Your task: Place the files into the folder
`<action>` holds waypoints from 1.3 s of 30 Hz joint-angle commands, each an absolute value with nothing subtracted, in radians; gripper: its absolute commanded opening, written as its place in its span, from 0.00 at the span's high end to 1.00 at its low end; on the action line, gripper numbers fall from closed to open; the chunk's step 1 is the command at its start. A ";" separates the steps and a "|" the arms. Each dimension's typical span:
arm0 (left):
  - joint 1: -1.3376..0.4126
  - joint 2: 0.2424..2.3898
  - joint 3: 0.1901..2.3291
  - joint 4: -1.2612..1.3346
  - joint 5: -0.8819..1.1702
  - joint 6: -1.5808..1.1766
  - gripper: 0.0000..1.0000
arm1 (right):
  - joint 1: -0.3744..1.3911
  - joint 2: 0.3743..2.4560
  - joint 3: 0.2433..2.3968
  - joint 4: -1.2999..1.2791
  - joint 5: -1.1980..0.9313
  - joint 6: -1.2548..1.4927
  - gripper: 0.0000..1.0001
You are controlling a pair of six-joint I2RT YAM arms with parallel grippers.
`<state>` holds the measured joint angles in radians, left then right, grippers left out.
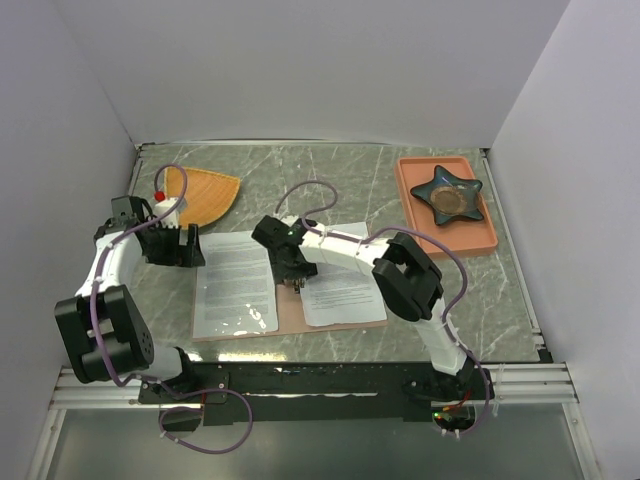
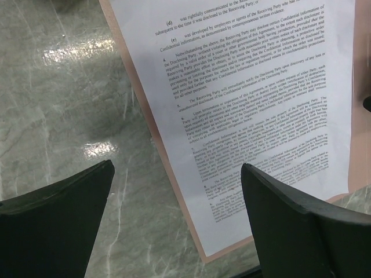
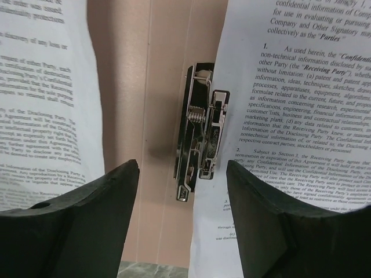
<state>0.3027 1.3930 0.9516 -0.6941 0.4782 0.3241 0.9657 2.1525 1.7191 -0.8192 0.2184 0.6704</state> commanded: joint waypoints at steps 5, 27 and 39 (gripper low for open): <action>0.291 1.396 0.937 -0.646 0.459 0.304 0.01 | 0.943 2.167 1.686 -0.801 0.225 0.706 0.38; 0.272 1.467 0.904 -0.589 0.417 0.318 0.01 | 0.945 2.201 1.740 -0.837 0.259 0.715 0.51; 0.273 1.463 0.890 -0.584 0.425 0.341 0.01 | 0.951 2.259 1.821 -0.910 0.276 0.724 0.62</action>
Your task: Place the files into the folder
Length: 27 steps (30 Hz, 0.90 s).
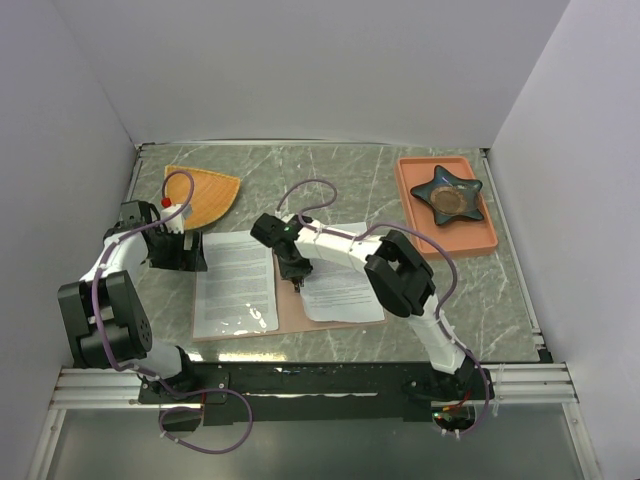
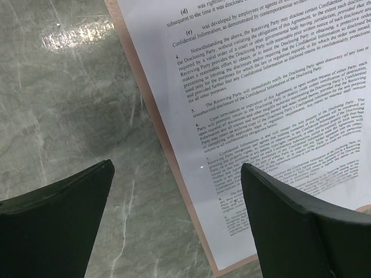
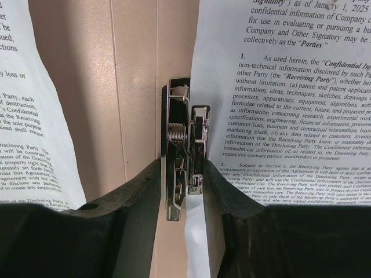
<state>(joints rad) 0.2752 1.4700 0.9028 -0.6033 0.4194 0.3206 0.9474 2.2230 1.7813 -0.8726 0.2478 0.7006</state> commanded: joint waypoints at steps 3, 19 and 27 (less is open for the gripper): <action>0.272 1.462 0.896 -0.588 0.423 0.344 0.01 | 0.951 2.260 1.790 -0.899 0.265 0.732 0.64; 0.273 1.499 0.943 -0.621 0.456 0.331 0.04 | 0.876 2.076 1.252 -0.481 0.049 0.799 0.89; 0.272 1.529 0.973 -0.635 0.468 0.324 0.04 | 0.836 2.060 1.123 -0.341 -0.049 0.815 0.91</action>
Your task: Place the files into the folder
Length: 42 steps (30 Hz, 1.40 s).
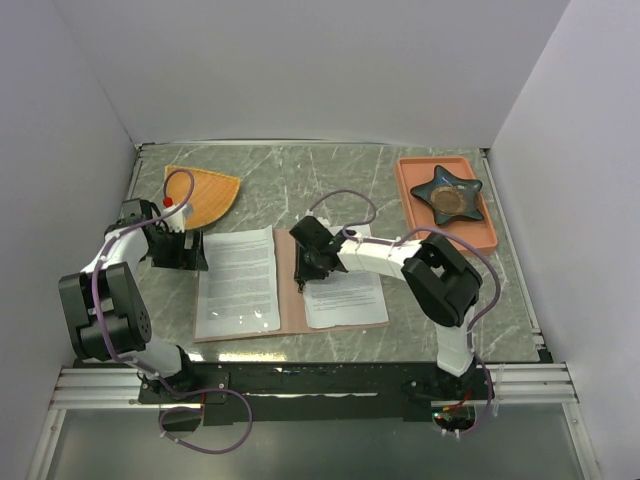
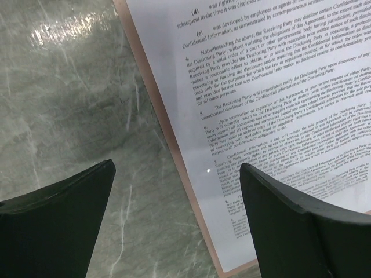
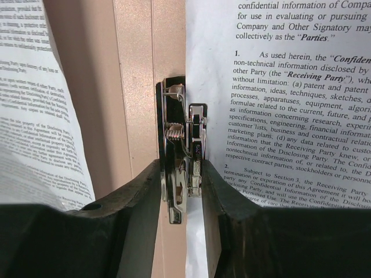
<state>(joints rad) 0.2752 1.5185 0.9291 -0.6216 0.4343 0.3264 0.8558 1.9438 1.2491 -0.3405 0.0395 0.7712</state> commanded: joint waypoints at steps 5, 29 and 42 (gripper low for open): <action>0.273 1.539 0.971 -0.640 0.450 0.328 0.04 | 0.804 2.063 1.029 -0.241 -0.104 0.845 0.92; 0.273 1.632 1.028 -0.682 0.603 0.318 0.04 | 0.782 2.105 0.960 -0.163 -0.140 0.865 0.93; 0.239 1.592 1.150 -0.890 0.673 0.374 0.55 | 0.811 2.114 1.017 -0.242 -0.075 0.819 0.92</action>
<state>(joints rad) 0.2882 1.6257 1.1393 -0.7795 0.5369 0.3592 0.7826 1.9659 1.0885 0.0566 -0.1871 0.8917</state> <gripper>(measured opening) 0.459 0.373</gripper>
